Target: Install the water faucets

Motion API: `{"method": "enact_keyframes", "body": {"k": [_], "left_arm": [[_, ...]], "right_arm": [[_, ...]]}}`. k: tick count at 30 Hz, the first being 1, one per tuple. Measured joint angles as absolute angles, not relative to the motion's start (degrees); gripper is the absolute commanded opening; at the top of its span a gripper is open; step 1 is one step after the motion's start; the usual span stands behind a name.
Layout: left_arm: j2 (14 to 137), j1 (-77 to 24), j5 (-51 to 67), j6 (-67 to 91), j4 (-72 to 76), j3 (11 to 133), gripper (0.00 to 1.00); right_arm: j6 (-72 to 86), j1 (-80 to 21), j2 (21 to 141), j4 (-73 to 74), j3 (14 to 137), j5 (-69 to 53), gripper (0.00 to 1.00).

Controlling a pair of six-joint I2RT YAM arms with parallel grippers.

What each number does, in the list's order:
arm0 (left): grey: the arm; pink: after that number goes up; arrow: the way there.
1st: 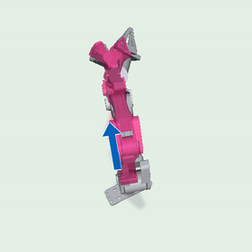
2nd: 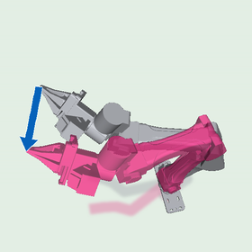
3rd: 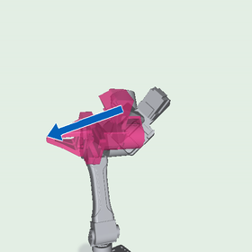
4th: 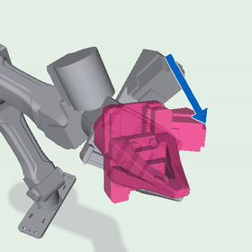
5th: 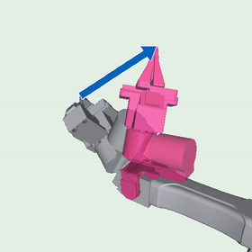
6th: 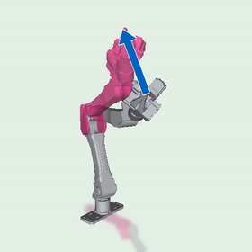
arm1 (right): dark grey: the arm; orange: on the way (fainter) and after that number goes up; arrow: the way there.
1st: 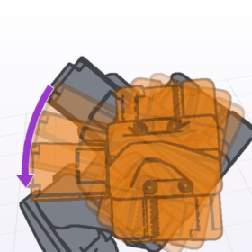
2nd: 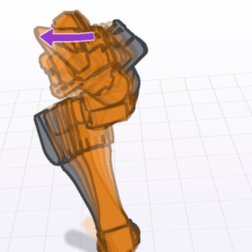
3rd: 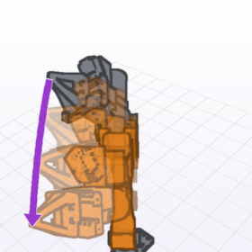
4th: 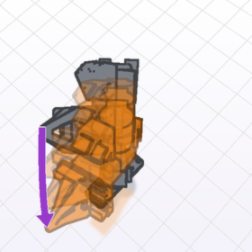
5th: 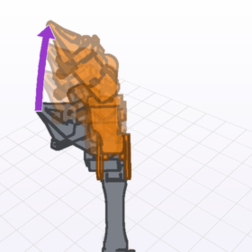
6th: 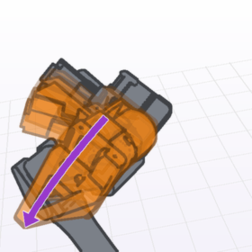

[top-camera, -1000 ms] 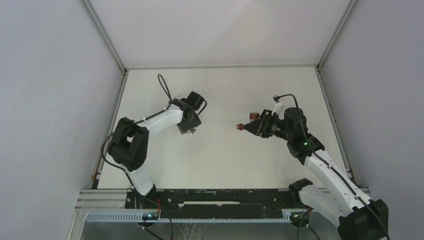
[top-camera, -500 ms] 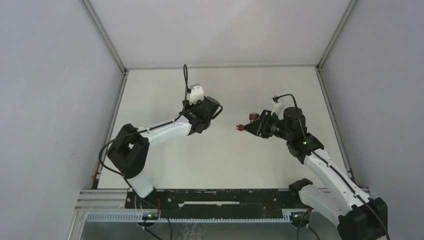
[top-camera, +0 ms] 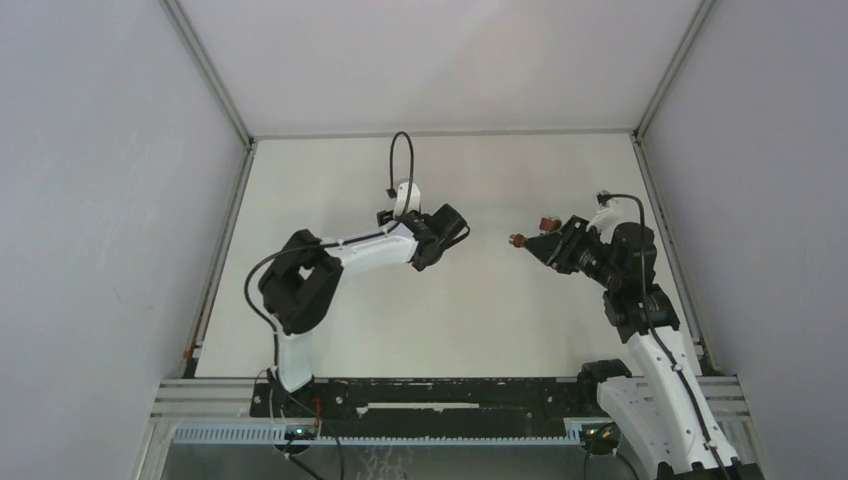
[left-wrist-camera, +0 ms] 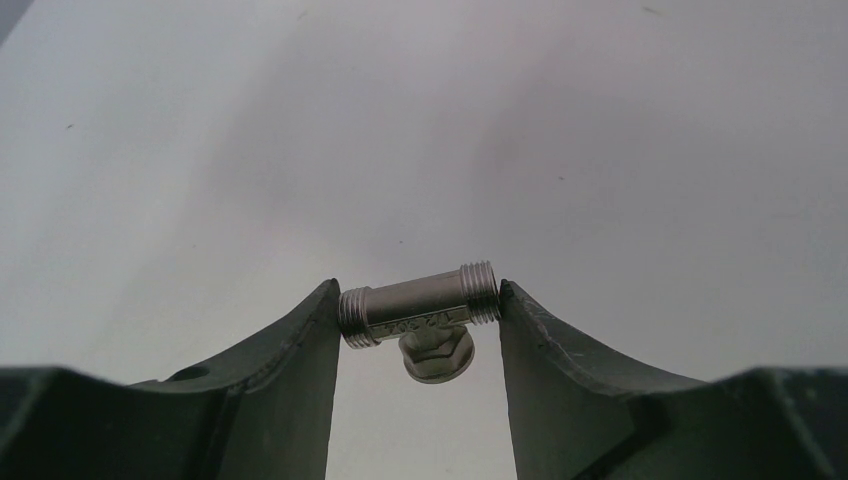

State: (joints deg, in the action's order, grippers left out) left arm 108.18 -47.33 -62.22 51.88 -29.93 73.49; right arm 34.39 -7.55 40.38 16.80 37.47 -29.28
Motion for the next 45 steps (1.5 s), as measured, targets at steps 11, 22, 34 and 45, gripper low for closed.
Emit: {"method": "enact_keyframes", "body": {"k": [11, 22, 34, 45], "left_arm": [[120.8, -47.3, -66.9, 88.1, -63.7, 86.7, 0.14], [121.1, -47.3, -62.8, 89.2, -59.0, 84.1, 0.13], [125.7, -47.3, -63.3, 94.1, -63.4, 86.5, 0.15], [129.1, -47.3, -66.0, 94.6, -69.3, 92.8, 0.2]], "right_arm": [[33.6, -4.1, 38.7, 20.4, 37.9, -32.3, 0.0], [33.1, -4.1, 38.3, 21.8, 37.9, -33.3, 0.0], [33.0, -4.1, 38.3, 22.6, 37.9, -33.6, 0.0], [33.1, -4.1, 38.4, 22.6, 37.9, -33.7, 0.0]]}}
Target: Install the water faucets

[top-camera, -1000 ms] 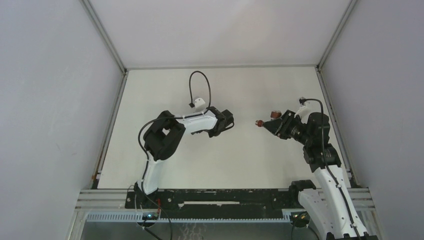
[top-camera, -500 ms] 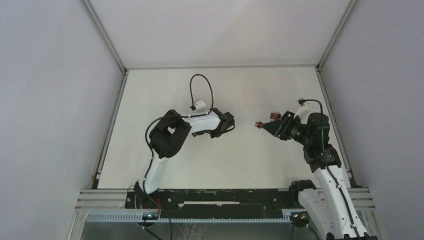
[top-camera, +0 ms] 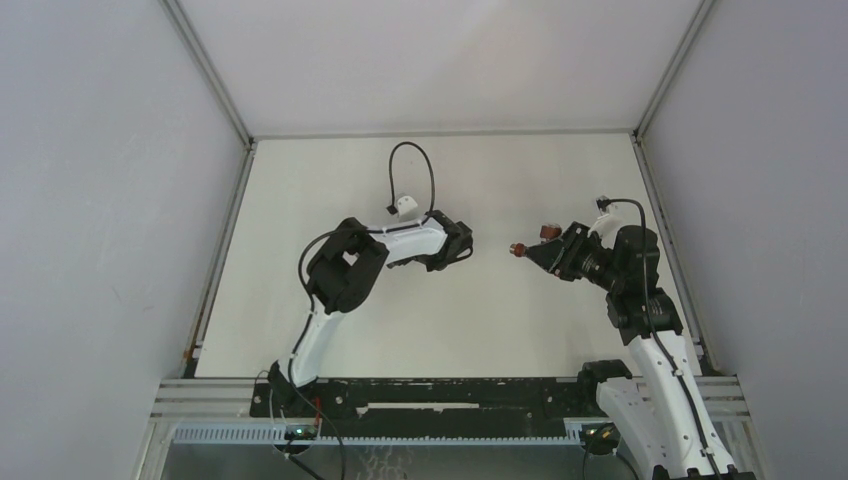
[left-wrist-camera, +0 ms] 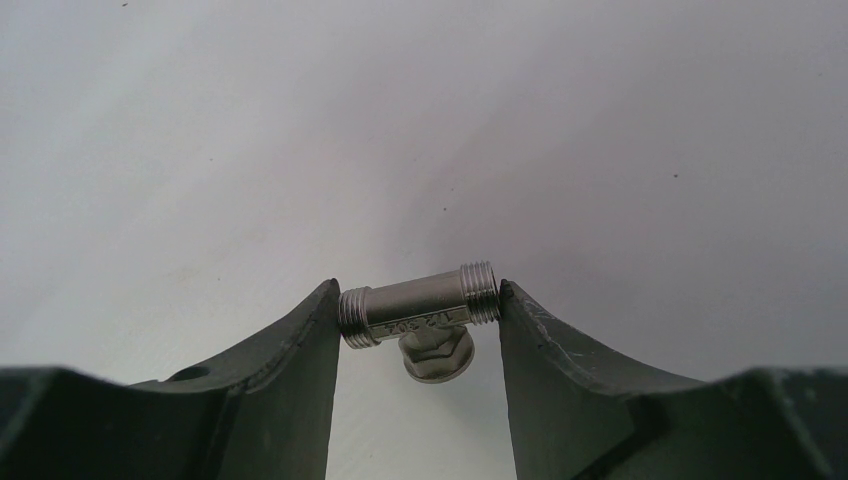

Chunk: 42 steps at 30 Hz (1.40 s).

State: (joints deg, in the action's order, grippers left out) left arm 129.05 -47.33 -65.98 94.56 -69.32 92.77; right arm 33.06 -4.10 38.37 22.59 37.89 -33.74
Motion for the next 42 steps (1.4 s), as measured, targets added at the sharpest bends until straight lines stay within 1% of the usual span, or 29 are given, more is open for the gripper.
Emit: {"method": "enact_keyframes", "body": {"k": [4, 18, 22, 24, 27, 29, 37, 42], "left_arm": [[129.3, -47.3, -65.8, 94.5, -70.2, 92.8, 0.24], [129.3, -47.3, -63.2, 92.4, -69.6, 92.8, 0.57], [129.3, -47.3, -62.3, 91.0, -68.7, 92.8, 0.61], [129.3, -47.3, -62.0, 90.4, -68.0, 92.8, 0.66], [129.3, -47.3, -61.3, 89.5, -67.5, 92.8, 0.77], [129.3, -47.3, -60.9, 89.0, -67.0, 92.7, 0.83], [127.8, -47.3, -59.0, 86.5, -64.8, 92.5, 0.97], [121.3, -47.1, -56.6, 81.1, -61.4, 88.8, 0.99]], "right_arm": [[33.1, -4.1, 38.3, 22.6, 37.9, -33.8, 0.0], [33.1, -4.1, 38.3, 22.6, 37.9, -34.6, 0.0], [33.1, -4.1, 38.4, 22.6, 37.9, -34.9, 0.0], [33.1, -4.1, 38.3, 22.6, 37.9, -35.0, 0.0], [33.1, -4.1, 38.3, 22.6, 38.0, -35.0, 0.0], [33.1, -4.1, 38.3, 22.6, 38.0, -35.0, 0.0], [33.1, -4.1, 38.0, 22.6, 38.0, -35.0, 0.0], [33.1, -4.1, 38.0, 22.6, 38.0, -35.0, 0.0]]}}
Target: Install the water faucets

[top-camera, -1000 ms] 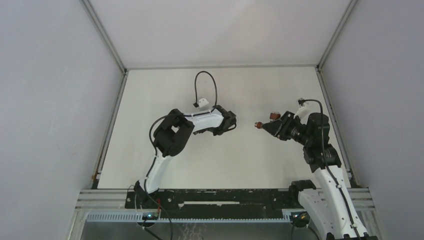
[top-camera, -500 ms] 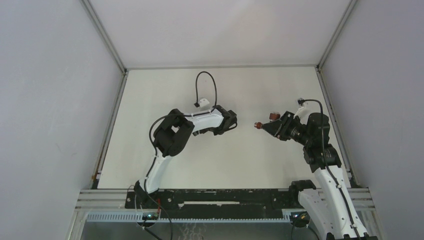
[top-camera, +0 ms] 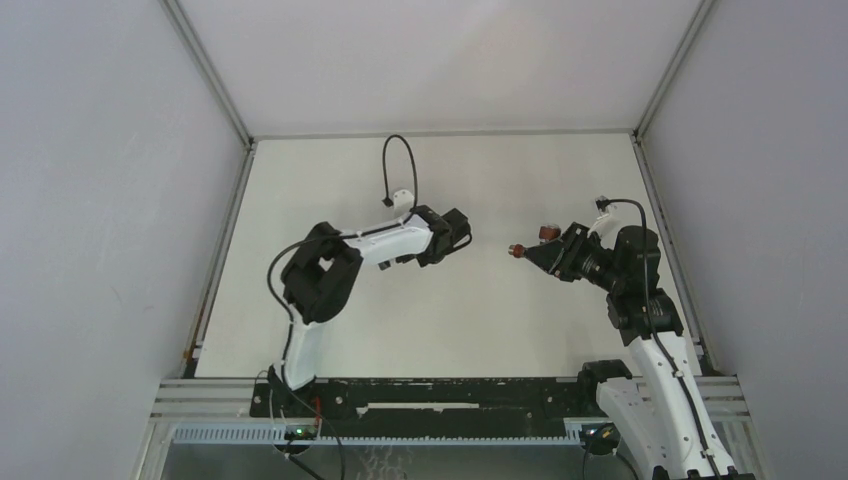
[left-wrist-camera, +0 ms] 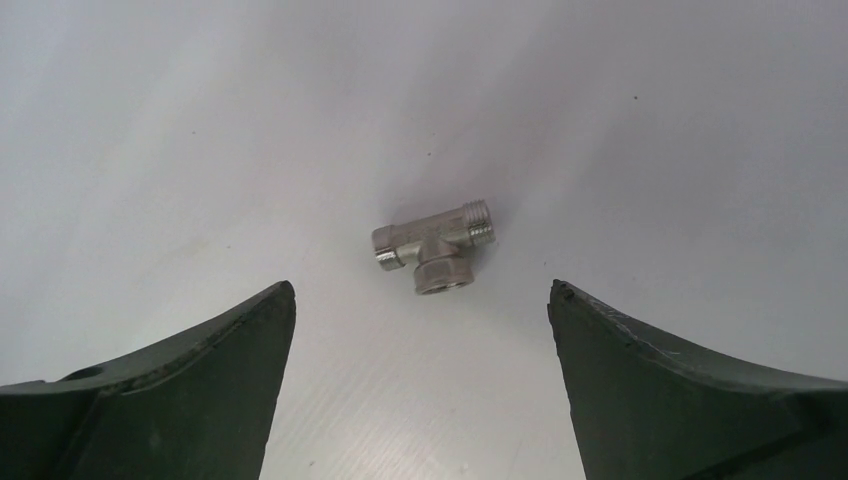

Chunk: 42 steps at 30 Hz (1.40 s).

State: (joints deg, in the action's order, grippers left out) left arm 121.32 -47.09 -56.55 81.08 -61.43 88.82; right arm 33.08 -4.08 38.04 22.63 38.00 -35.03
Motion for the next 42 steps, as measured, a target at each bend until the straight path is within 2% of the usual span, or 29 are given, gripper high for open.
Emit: {"method": "enact_keyframes", "body": {"k": [4, 9, 13, 17, 22, 42], "left_arm": [[111.4, -45.8, -51.0, 70.6, -52.4, 80.8, 0.95], [96.8, -39.4, -37.6, 56.7, -37.8, 65.0, 0.89], [92.0, -34.3, -29.0, 48.1, -32.6, 60.8, 0.86], [90.7, -31.6, -20.7, 40.8, -28.6, 60.1, 0.86], [91.2, -28.3, -16.2, 36.7, -27.5, 60.2, 0.85], [98.0, -27.1, -17.4, 35.5, -31.5, 63.6, 0.86]], "right_arm": [[33.1, -4.1, 38.1, 22.7, 38.0, -35.0, 0.0], [33.1, -4.1, 39.0, 22.6, 38.0, -35.1, 0.0], [33.1, -4.1, 39.8, 22.6, 38.0, -35.3, 0.0], [33.1, -4.1, 40.4, 22.5, 38.0, -35.7, 0.0], [33.0, -4.1, 40.4, 22.5, 38.0, -36.1, 0.0], [33.1, -4.1, 40.4, 22.5, 38.0, -36.4, 0.0]]}}
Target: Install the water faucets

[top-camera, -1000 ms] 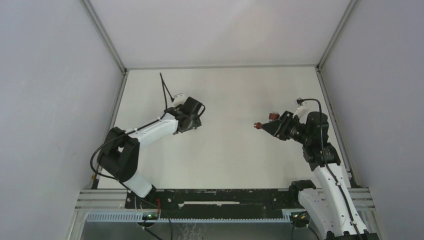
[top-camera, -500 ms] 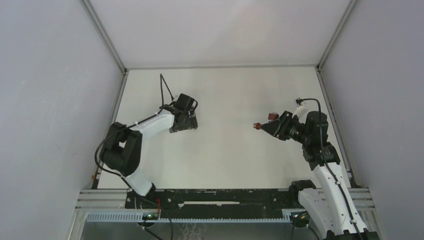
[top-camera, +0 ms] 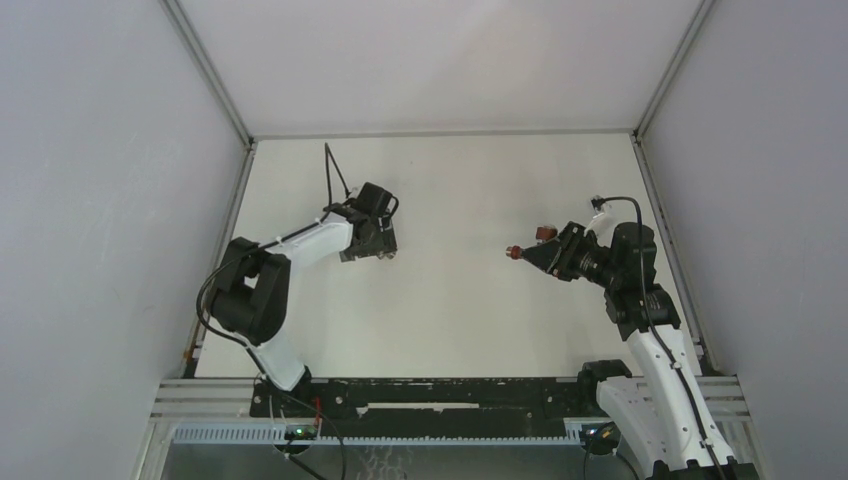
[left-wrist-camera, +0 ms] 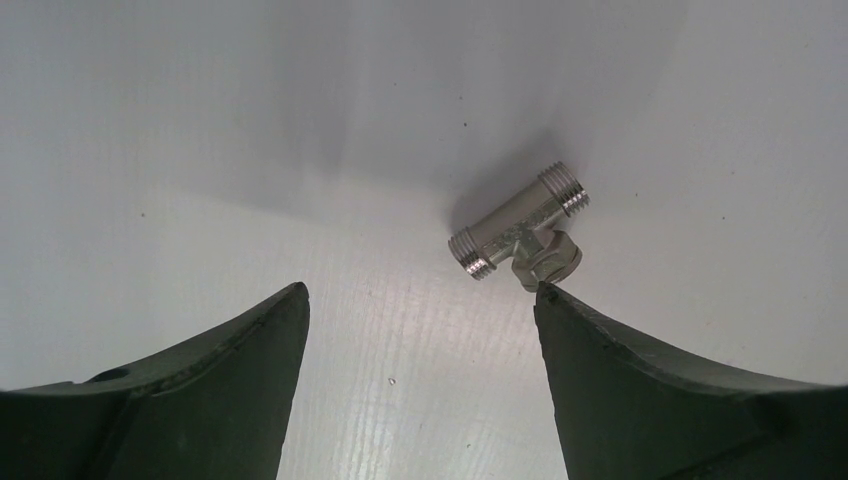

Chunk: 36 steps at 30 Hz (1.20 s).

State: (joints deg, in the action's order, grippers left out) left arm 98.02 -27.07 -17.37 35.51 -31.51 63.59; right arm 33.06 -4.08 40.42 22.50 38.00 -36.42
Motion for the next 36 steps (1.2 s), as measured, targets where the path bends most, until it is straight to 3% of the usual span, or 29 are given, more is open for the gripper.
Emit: {"method": "enact_keyframes", "body": {"k": [17, 33, 36], "left_arm": [[101.1, -27.4, -15.6, 36.1, -31.5, 66.1, 0.85], [100.6, -36.5, -4.3, 44.4, -30.2, 66.1, 0.87], [99.4, -36.2, -5.9, 43.2, -31.5, 66.1, 0.82]], "right_arm": [[33.1, -4.1, 40.3, 22.5, 38.0, -36.5, 0.0], [33.1, -4.1, 40.1, 22.6, 38.0, -36.5, 0.0], [33.0, -4.1, 39.7, 22.6, 38.0, -36.5, 0.0]]}}
